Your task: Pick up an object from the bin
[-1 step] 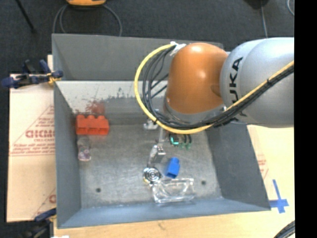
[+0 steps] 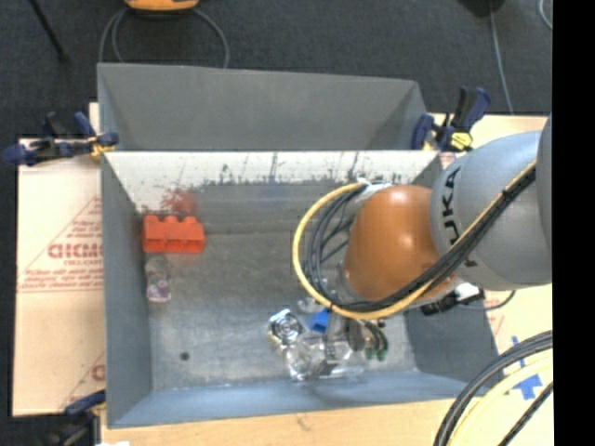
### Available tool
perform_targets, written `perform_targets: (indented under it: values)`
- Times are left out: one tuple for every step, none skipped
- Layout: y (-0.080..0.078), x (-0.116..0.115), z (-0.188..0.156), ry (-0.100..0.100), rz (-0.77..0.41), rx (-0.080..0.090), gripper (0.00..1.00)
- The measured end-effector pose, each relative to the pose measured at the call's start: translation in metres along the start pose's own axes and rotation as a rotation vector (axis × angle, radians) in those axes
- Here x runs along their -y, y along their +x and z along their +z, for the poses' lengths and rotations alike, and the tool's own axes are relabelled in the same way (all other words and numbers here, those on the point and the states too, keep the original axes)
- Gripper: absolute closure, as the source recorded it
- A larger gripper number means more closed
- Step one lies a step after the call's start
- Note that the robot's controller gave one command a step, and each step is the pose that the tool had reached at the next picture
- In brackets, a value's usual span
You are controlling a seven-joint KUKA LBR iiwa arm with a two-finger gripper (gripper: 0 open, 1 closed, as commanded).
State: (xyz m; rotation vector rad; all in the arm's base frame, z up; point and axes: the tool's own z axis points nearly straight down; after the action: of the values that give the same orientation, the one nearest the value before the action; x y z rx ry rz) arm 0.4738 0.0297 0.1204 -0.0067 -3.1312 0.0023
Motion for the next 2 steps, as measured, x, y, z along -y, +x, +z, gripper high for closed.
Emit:
perform_targets:
  values:
    - [-0.0141,0.0213,0.0419,0.0,-0.429,0.04,0.0]
    - [-0.0103,0.0232,0.0416,0.001,-0.423,0.017,1.0]
